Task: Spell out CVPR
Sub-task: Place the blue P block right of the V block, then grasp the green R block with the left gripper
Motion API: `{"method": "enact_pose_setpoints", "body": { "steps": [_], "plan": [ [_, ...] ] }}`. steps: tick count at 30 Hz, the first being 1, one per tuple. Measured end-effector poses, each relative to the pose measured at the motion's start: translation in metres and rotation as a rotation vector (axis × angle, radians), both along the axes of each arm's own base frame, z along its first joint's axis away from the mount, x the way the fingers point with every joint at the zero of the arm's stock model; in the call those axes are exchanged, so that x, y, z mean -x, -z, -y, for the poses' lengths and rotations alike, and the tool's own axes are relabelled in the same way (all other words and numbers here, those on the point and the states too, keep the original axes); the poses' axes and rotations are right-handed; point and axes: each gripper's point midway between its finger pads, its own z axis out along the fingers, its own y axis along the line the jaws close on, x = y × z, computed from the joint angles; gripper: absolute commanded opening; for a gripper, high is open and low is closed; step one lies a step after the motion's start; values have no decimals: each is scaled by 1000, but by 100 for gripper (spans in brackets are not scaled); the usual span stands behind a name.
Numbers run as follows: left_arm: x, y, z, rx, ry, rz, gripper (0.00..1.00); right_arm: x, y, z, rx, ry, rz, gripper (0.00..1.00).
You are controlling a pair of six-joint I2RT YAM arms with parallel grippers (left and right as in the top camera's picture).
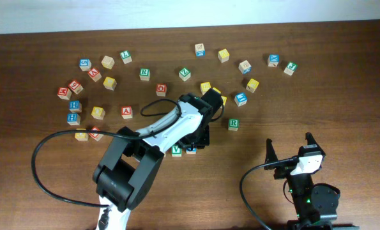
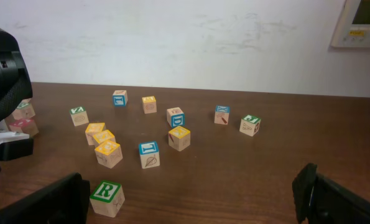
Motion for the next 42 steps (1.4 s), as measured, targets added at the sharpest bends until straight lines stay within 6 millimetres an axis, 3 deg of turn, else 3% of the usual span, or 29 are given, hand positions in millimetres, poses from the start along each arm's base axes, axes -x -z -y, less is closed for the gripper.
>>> {"method": "enact_pose_setpoints", "body": {
  "steps": [4,8,11,14,19,22,29,30,32,39,42],
  "plan": [
    [-7,-2,-4,6,-3,5,49,0,0,0,0,0,0,98],
    [-50,-23,-11,65,-19,82,63,0,0,0,-1,0,0,98],
    [-80,-39,13,186,62,176,61,0,0,0,-1,0,0,98],
    [-78,-42,33,231,111,193,60,0,0,0,-1,0,0,98],
    [-66,-48,89,306,180,262,63,0,0,0,0,0,0,98],
    [-57,-33,110,277,214,291,67,0,0,0,0,0,0,98],
    [-77,-26,124,273,194,395,66,0,0,0,0,0,0,98],
    [-77,-26,124,274,194,399,66,0,0,0,-1,0,0,98],
    [-75,-26,127,277,201,400,56,0,0,0,-1,0,0,98],
    [-66,-23,138,283,221,396,54,0,0,0,-1,0,0,98],
    [-66,-22,138,279,220,397,48,0,0,0,-1,0,0,98]
  ]
}}
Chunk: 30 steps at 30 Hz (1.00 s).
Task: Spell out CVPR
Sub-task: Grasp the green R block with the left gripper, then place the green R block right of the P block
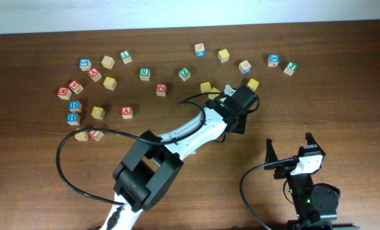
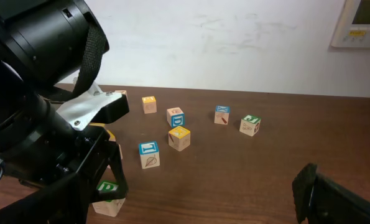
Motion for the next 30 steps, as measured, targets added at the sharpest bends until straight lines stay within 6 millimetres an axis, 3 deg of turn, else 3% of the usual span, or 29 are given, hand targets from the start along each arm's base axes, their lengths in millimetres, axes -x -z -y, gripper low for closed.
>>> {"method": "enact_pose_setpoints", "body": {
  "steps": [4,7,10,13,15,20,25,27,30],
  "plan": [
    [-2,0,1,5,-5,7,45,0,0,0,0,0,0,98],
    [-1,3,2,3,-3,5,36,0,0,0,0,0,0,98],
    [1,19,2,-18,-2,-14,32,0,0,0,0,0,0,98],
    [0,19,1,-20,-4,-10,33,0,0,0,0,0,0,98],
    [0,19,1,-21,-5,-10,27,0,0,0,1,0,0,98],
    [4,18,-4,-42,-6,-25,24,0,0,0,0,0,0,98],
    [13,-3,-13,-59,-6,-40,24,0,0,0,1,0,0,98],
    [24,-20,-26,-89,-10,-69,23,0,0,0,0,0,0,98],
    [50,-28,-54,-169,-66,-164,23,0,0,0,0,0,0,98]
  ]
}}
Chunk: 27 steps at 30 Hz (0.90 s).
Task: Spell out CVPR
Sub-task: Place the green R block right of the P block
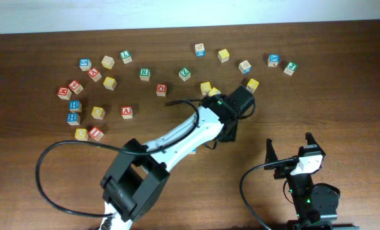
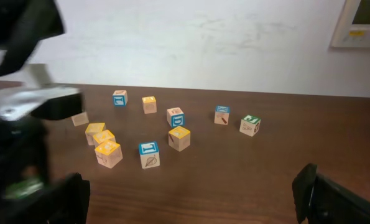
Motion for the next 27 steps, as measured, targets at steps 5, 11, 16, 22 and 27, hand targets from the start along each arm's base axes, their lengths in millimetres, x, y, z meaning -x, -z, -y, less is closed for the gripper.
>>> {"method": "enact_pose_setpoints", "body": {
  "steps": [5,11,16,22,27],
  "plan": [
    [18,15,-20,-47,-146,-69,25,0,0,0,0,0,0,98],
    [20,37,-33,-66,-204,-60,26,0,0,0,0,0,0,98],
    [15,37,-39,-70,-229,-58,31,0,0,0,0,0,0,98],
    [17,38,-40,-70,-231,-70,37,0,0,0,0,0,0,98],
    [18,32,-41,-84,-213,-74,50,0,0,0,0,0,0,98]
  ]
}}
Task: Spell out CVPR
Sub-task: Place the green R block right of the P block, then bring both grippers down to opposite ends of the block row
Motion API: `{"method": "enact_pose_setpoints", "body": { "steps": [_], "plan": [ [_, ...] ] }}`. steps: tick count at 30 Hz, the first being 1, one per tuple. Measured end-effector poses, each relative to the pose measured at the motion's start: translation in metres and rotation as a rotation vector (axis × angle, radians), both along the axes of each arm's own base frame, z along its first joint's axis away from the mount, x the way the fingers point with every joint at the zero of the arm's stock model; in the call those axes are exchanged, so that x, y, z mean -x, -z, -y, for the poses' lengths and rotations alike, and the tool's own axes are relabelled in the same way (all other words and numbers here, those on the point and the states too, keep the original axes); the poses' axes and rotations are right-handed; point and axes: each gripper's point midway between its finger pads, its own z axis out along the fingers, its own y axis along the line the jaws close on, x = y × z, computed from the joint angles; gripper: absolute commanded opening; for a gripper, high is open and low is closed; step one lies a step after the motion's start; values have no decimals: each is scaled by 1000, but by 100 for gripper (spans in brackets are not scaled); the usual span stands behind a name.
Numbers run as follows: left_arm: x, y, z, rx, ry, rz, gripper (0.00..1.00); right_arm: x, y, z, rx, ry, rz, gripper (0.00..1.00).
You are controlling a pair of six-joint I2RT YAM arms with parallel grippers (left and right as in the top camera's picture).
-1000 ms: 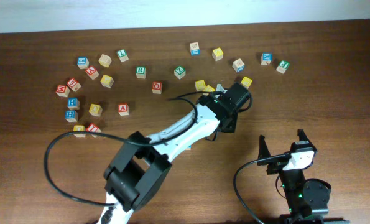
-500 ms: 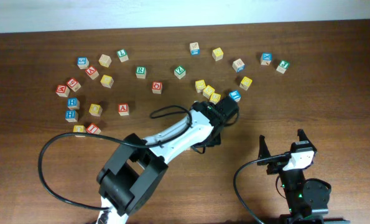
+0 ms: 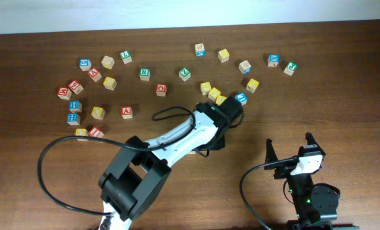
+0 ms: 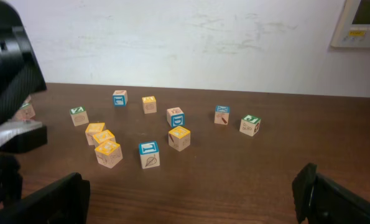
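Observation:
My left arm reaches across the table, and its gripper (image 3: 219, 134) hangs low over the middle, just below a cluster of yellow blocks (image 3: 213, 93). Its jaws are hidden under the black wrist, so I cannot see what they hold. In the right wrist view the left gripper's body (image 4: 10, 134) fills the left edge. A green R block (image 3: 144, 73) lies in the back row. No other R, V, C or P block shows near the gripper. My right gripper (image 4: 194, 202) rests open near the front edge, over bare wood.
Letter blocks lie scattered along the back: a group at the far left (image 3: 75, 102), a blue block (image 3: 241, 98), a yellow one (image 3: 252, 84), and a blue and green pair at the back right (image 3: 281, 63). The left arm's cable (image 3: 46, 160) loops over the front left.
The left gripper has shifted a little to the left and nearer the front. It now covers less of the right wrist view. The green blur under it there no longer shows. The right arm is unchanged.
At first the left gripper was over two blocks at the front centre, and a green R block stood alone to its right. Then the gripper was down around that R block. After that the R block's spot was bare, and the gripper has been back toward the centre.

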Motion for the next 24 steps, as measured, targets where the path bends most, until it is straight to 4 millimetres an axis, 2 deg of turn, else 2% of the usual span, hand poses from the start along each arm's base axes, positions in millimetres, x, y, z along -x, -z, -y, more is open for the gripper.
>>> {"method": "enact_pose_setpoints", "body": {
  "steps": [3,5,7,8,9,10,11,12,13,15,16,18,19,20,21,22,23,24],
  "plan": [
    [-10,-29,7,35,30,40,54,0,0,0,0,0,0,98],
    [-18,-63,3,68,19,75,56,0,0,0,0,0,0,98],
    [-35,-109,-9,125,6,133,56,0,0,0,0,0,0,98],
    [-44,-131,-19,153,2,164,54,0,0,0,0,0,0,98],
    [-50,-157,-40,168,-22,188,52,0,0,0,-1,0,0,98],
    [-50,-173,-64,163,-54,189,51,0,0,0,-1,0,0,98],
    [-46,-188,-99,144,-105,176,50,0,0,0,0,0,0,98],
    [-41,-193,-126,117,-140,149,49,0,0,0,0,1,0,98],
    [-36,-194,-146,91,-163,119,49,0,0,0,0,0,0,98],
    [-25,-182,-189,29,-200,20,48,0,-2,-3,-8,-17,5,98],
    [-23,-175,-197,23,-202,-5,47,2,-3,-13,-49,-76,5,98],
    [-20,-160,-205,27,-189,-49,45,13,-7,-52,-203,-302,-21,98],
    [-20,-156,-208,37,-188,-58,45,18,-12,-64,-269,-372,-28,98],
    [-22,-157,-212,54,-194,-56,45,22,-20,-71,-329,-425,-19,98],
    [-23,-162,-220,75,-212,-38,50,31,-53,-81,-390,-514,79,98],
    [-21,-171,-229,89,-237,-12,52,38,-71,-86,-404,-567,139,98],
    [-13,-189,-242,108,-264,39,63,49,-94,-91,-429,-626,197,98],
    [-3,-209,-252,118,-280,95,72,54,-106,-92,-452,-642,200,98]
  ]
}}
